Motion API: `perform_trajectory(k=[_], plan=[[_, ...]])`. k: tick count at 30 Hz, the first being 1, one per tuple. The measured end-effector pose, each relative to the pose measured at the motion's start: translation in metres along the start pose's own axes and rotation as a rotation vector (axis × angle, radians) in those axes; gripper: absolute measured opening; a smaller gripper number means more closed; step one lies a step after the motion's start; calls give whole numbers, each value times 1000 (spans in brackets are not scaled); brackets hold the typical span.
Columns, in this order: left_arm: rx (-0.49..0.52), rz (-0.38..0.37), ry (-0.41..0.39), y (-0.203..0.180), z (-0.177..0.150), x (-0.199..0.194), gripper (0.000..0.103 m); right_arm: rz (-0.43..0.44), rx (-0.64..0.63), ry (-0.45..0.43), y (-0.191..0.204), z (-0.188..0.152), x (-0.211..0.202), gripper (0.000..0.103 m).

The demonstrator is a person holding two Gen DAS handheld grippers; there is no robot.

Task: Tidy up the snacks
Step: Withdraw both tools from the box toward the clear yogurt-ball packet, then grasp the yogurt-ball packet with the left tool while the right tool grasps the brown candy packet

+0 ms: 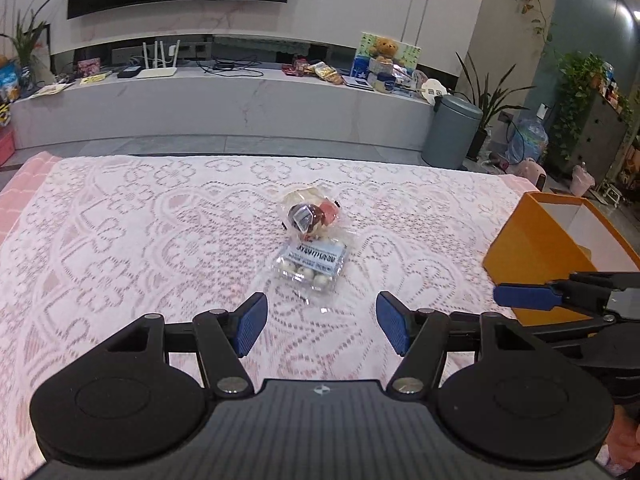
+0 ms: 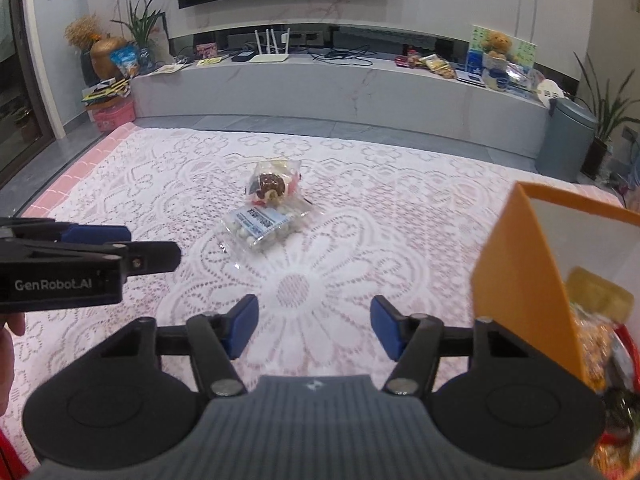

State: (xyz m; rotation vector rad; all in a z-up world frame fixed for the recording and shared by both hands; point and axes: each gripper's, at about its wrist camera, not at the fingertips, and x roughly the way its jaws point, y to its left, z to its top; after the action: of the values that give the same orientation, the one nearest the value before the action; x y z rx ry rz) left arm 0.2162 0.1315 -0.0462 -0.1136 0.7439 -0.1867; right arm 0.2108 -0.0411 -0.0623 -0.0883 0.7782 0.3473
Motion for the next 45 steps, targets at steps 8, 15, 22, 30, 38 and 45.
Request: perform_trajectory(k=[8,15,22,30,38,45], plan=[[80,-31,51,10,19,46,72,-3,-21,-25,-2,27,36,52],[215,-92,78,10,26,84,84,-13,21,-27,-18,43,59,52],[224,-110,98,12,33,113,85,4,52,-12,-26,45,77,52],[225,-114,126,14,30,127,85,112,47,-82,-15,63,83,53],[230,-115,122,14,29,121,70,147,-51,-99,3,74,103,59],[302,-78,116,-3,26,111,66,156,-8,-82,-7,76,106,62]])
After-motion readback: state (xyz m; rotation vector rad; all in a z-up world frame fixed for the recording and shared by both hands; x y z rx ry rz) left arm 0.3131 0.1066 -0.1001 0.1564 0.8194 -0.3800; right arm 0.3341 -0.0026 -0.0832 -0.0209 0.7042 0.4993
